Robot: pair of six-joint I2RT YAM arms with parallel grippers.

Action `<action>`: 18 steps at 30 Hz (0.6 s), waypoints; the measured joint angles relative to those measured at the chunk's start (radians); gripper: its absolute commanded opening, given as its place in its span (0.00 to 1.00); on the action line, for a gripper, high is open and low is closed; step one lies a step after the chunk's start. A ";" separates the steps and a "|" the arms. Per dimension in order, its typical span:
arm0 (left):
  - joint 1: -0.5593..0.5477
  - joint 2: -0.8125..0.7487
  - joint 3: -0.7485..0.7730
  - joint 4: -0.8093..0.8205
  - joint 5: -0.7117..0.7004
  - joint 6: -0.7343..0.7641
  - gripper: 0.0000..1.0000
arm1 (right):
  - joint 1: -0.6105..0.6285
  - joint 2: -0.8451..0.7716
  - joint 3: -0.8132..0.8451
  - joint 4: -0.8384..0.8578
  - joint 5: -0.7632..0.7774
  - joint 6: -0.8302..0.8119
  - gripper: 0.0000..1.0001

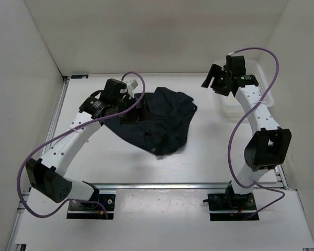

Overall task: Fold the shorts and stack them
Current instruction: Flatten the shorts out

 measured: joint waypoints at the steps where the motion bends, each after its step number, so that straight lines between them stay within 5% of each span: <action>1: 0.006 0.019 0.003 0.000 -0.010 0.000 1.00 | -0.016 -0.008 -0.020 -0.005 0.018 0.004 0.76; 4: 0.055 0.030 0.035 -0.020 -0.037 0.011 0.95 | -0.032 -0.082 -0.110 -0.006 0.056 0.015 0.57; 7: 0.156 0.019 0.072 -0.016 -0.065 0.029 0.76 | -0.005 -0.239 -0.251 -0.007 0.051 0.023 0.42; 9: 0.239 0.013 0.066 -0.017 -0.092 0.042 0.78 | 0.040 -0.359 -0.372 0.013 0.037 0.029 0.42; 13: 0.410 0.027 -0.039 -0.008 -0.106 0.038 0.96 | 0.198 -0.522 -0.632 0.023 -0.006 0.079 0.78; 18: 0.526 0.154 -0.271 0.037 -0.056 0.003 1.00 | 0.331 -0.555 -0.902 0.025 -0.063 0.198 0.89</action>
